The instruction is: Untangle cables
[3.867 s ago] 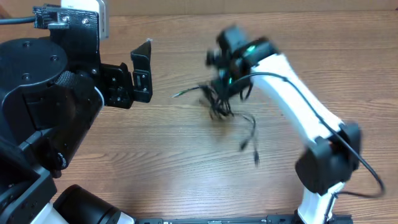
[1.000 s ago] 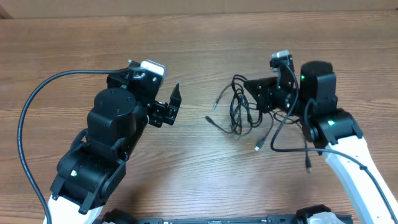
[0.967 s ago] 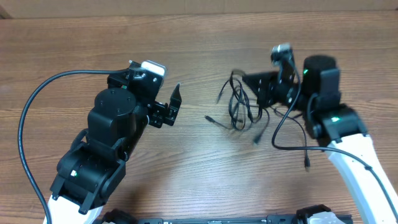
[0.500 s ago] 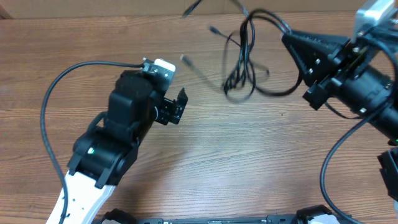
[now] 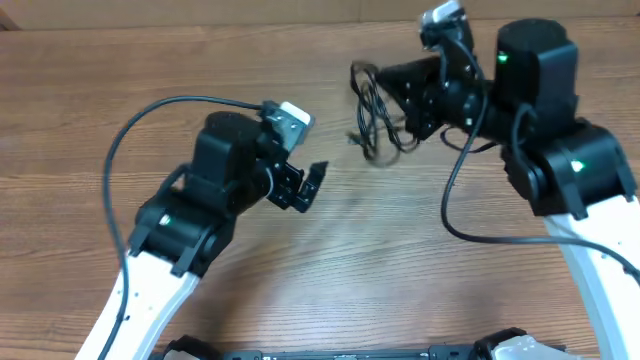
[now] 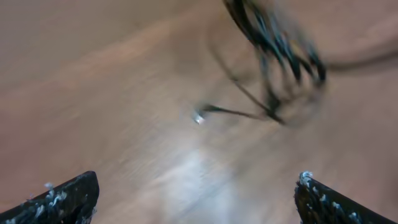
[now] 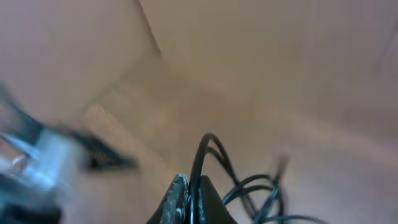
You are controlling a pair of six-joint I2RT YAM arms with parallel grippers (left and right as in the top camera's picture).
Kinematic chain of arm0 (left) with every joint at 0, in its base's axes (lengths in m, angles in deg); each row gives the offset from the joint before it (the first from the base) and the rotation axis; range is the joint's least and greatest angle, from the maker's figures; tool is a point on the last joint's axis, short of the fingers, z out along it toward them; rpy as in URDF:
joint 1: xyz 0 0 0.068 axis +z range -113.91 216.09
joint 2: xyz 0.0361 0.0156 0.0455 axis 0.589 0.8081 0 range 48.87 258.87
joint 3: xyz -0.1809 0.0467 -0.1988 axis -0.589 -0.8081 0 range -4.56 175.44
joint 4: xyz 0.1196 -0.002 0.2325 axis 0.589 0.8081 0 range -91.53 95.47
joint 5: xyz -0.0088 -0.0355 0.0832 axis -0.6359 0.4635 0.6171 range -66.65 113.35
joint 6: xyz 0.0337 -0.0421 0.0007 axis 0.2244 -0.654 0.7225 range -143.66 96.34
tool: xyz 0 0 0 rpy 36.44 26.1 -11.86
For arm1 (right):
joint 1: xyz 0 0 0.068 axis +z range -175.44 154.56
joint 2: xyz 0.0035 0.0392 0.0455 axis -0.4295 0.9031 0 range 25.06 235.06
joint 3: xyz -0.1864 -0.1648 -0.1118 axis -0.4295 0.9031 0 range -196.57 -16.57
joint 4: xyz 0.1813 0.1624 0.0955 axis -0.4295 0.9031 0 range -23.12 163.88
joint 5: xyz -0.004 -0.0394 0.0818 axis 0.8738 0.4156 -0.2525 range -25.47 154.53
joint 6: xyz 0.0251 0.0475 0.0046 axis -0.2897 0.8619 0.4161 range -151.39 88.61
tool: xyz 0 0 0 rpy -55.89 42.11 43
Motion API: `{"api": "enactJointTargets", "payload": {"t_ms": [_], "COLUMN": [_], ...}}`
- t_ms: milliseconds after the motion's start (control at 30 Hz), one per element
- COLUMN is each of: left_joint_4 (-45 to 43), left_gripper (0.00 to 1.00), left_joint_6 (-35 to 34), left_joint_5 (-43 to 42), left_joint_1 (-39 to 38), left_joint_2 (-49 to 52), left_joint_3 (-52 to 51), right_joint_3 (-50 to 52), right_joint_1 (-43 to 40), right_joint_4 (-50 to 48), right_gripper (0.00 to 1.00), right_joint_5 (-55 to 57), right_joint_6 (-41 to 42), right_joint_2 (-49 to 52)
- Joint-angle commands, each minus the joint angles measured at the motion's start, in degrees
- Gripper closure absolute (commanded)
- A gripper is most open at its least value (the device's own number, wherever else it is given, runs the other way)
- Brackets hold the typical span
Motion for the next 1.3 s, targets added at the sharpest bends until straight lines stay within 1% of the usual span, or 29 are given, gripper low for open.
{"api": "enactJointTargets", "payload": {"t_ms": [0,67,100,133,167,233,300,333,400,500,567,633,667,733,767,800,900,967,1033,1200,1233,1267], "left_joint_4": [1.86,1.51,1.11,0.42,-0.44,-0.87,-1.38,-1.42,-1.38,-1.36,-1.38,-1.4,-1.4,-1.53,-1.81,-1.84,-2.78,-4.96,-6.82,-10.51,-10.86,-10.88], "left_gripper": [0.03,0.06,0.05,0.04,0.0,0.0,0.0,0.0,0.0,0.0,0.0,0.0,0.0,0.0,0.0,0.0,0.0,0.0,0.0,0.0,0.0,0.0], "left_joint_6": [1.18,1.18,1.2,1.18,1.55,2.73,2.95,2.93,2.93,2.91,2.91,2.84,2.84,2.14,-1.2,-2.62,-4.31,-7.15,-7.89,-7.82,-7.82,-7.82], "left_joint_5": [-14.45,-17.25,-18.21,-18.56,-18.16,-18.14,-18.12,-18.14,-18.14,-18.1,-17.94,-16.55,-15.28,-13.44,-9.81,-8.37,-8.13,-8.24,-10.78,-22.88,-24.3,-25.22], "left_joint_1": [0.17,0.17,0.17,0.17,0.2,0.2,0.2,0.17,0.2,0.2,0.22,0.2,0.2,0.2,0.2,0.2,0.2,0.2,0.2,0.22,0.22,0.22], "left_joint_2": [8.13,10.75,11.61,12.46,12.9,12.57,11.98,11.85,11.72,11.72,11.72,11.72,11.72,11.72,11.67,11.67,11.67,11.67,11.67,11.67,11.67,11.67], "left_joint_3": [-0.07,-0.07,-0.07,-0.07,-0.07,0.02,0.02,0.02,0.02,0.02,0.02,0.02,0.02,0.02,0.04,0.04,0.04,0.13,0.5,3.06,3.65,4.31], "right_joint_3": [-7.85,-13.29,-15.56,-17.03,-17.73,-16.46,-13.33,-12.22,-11.17,-13.0,-16.92,-20.15,-21.88,-22.01,-21.31,-21.09,-21.09,-21.09,-21.09,-21.09,-21.09,-21.09], "right_joint_1": [-0.07,-0.22,-0.22,-0.22,-0.22,-0.22,-0.22,-0.22,-0.2,-0.2,-0.2,-0.22,-0.39,-0.7,-0.94,-0.96,-0.96,-0.96,-1.05,-1.4,-1.4,-1.4], "right_joint_4": [-6.64,-6.73,-6.27,-5.38,-2.08,5.16,11.34,12.11,11.08,6.86,3.74,2.97,3.45,5.31,7.85,9.22,12.74,14.62,16.13,19.15,19.47,19.63], "right_gripper": [0.96,0.96,0.96,0.96,0.96,0.96,0.96,0.96,0.96,0.96,0.96,0.96,0.96,0.96,0.96,0.96,0.96,0.96,0.96,0.96,0.89,0.28], "right_joint_5": [0.13,0.37,1.46,3.15,7.02,13.09,14.62,14.64,14.53,12.37,10.91,10.99,11.52,14.71,20.48,22.47,23.17,23.21,23.65,23.61,23.61,23.58], "right_joint_6": [0.76,1.03,1.01,0.61,-1.46,-4.61,-6.78,-6.95,-6.86,-6.23,-6.21,-6.25,-6.29,-6.86,-6.95,-6.95,-7.17,-7.15,-7.23,-8.0,-8.0,-7.96], "right_joint_2": [-3.76,-3.8,-3.8,-3.8,-3.91,-3.06,-0.96,-0.39,0.74,0.04,-1.22,-1.95,-2.16,-2.16,-1.6,-1.11,0.17,0.81,1.51,3.89,4.39,4.85]}}
